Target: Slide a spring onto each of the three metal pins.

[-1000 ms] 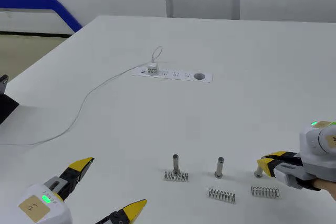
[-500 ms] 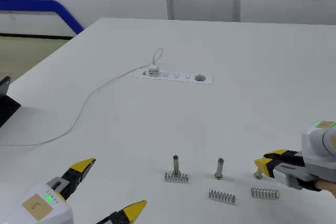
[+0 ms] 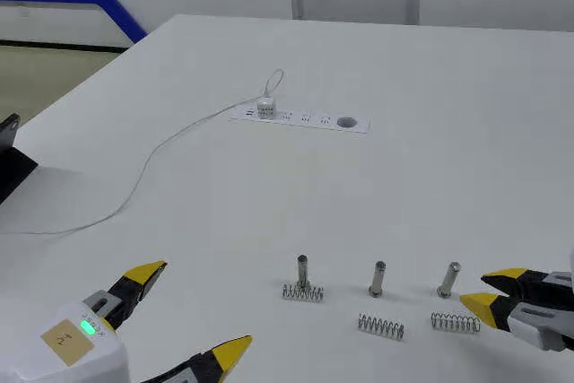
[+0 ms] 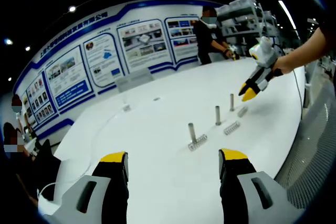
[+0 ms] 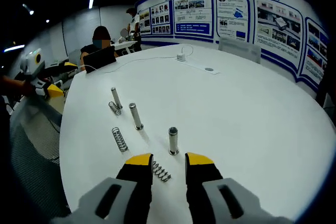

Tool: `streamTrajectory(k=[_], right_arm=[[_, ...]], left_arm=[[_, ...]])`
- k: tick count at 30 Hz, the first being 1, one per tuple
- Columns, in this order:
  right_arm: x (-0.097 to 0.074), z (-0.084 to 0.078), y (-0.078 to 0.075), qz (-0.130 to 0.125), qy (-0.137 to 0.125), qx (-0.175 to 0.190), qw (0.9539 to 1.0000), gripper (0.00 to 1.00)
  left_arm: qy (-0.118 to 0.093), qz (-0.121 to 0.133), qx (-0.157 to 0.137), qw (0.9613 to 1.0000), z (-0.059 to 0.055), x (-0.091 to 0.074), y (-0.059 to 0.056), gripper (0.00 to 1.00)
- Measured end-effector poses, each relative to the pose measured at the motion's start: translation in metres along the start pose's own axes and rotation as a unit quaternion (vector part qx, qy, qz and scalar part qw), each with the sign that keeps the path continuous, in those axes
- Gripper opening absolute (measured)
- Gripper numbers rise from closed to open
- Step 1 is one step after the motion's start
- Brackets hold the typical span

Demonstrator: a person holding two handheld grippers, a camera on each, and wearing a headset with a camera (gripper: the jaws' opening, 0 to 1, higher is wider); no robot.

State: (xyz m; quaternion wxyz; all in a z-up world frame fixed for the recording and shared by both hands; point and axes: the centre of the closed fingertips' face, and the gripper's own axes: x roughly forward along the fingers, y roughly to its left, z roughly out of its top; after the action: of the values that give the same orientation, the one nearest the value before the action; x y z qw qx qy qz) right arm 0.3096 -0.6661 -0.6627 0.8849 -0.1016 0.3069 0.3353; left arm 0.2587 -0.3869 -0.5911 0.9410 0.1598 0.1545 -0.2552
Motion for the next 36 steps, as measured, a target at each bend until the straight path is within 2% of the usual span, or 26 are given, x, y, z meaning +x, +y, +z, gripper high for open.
streamTrajectory(k=[7, 10, 13, 20, 27, 29, 36], right_arm=[[0.011, -0.018, 0.016, 0.041, 0.023, -0.019, 0.9987, 0.27], [0.015, -0.027, 0.014, 0.043, 0.041, -0.033, 0.9977, 0.28], [0.017, -0.031, 0.012, 0.046, 0.047, -0.036, 0.9972, 0.28], [0.02, -0.032, 0.011, 0.065, 0.049, -0.049, 0.9955, 0.27], [0.019, -0.031, 0.021, 0.098, 0.049, -0.098, 0.9891, 0.25], [0.018, -0.031, 0.023, 0.104, 0.051, -0.099, 0.9882, 0.22], [0.016, -0.033, 0.026, 0.11, 0.059, -0.105, 0.9867, 0.16]], left_arm=[[0.005, 0.001, 0.0, 1.0, -0.002, 0.0, 0.001, 0.71], [0.007, 0.002, -0.001, 1.0, -0.003, 0.0, 0.001, 0.71], [0.009, 0.0, -0.001, 1.0, -0.004, 0.0, 0.001, 0.71], [0.01, 0.004, 0.001, 0.9999, -0.003, 0.0, 0.002, 0.7], [0.017, 0.003, 0.004, 0.9998, -0.006, 0.001, 0.001, 0.7], [0.018, 0.003, 0.004, 0.9998, -0.006, 0.001, 0.002, 0.7], [0.025, 0.003, 0.007, 0.9997, -0.009, 0.0, 0.001, 0.69]])
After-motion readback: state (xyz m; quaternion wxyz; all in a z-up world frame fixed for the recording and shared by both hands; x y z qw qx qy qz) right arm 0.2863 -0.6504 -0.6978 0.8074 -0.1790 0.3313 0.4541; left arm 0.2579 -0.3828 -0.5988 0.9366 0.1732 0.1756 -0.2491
